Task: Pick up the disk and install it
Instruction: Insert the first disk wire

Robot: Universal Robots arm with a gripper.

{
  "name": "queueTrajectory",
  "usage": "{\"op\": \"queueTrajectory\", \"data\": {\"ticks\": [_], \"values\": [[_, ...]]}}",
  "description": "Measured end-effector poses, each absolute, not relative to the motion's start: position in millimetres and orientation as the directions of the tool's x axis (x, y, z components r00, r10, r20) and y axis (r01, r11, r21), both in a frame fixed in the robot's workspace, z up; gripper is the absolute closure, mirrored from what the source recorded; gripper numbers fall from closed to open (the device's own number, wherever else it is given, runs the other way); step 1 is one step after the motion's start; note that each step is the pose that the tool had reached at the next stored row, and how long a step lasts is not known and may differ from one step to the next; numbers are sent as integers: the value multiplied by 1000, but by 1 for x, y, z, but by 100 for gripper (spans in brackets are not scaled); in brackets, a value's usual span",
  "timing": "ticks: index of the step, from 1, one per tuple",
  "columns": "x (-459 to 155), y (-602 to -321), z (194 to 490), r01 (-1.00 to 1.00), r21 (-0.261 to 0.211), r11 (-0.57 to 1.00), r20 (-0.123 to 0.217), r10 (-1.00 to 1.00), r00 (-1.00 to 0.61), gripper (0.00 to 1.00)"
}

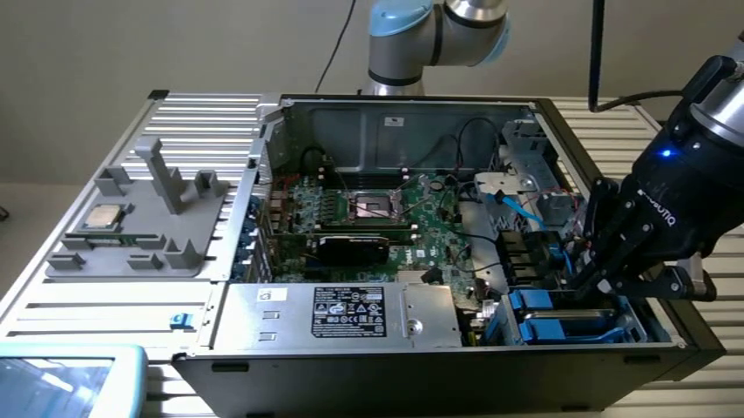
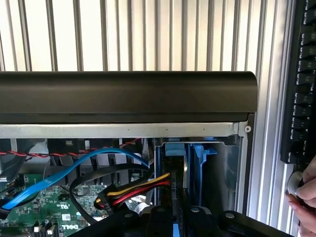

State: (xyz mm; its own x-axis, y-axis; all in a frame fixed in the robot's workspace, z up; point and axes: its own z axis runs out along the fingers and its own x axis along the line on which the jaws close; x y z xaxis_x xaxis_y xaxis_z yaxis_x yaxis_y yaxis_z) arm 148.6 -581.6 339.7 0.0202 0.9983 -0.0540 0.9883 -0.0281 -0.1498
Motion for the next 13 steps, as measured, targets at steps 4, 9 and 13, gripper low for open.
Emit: {"op": "queueTrajectory", "data": {"ticks": [4,9,13], "values": [[149,-581,340,988,-150,-29,-54,998,21,84],[149,-580,340,987,-150,-52,-54,998,44,84],[149,-580,340,986,-150,-69,-55,997,62,84]]}}
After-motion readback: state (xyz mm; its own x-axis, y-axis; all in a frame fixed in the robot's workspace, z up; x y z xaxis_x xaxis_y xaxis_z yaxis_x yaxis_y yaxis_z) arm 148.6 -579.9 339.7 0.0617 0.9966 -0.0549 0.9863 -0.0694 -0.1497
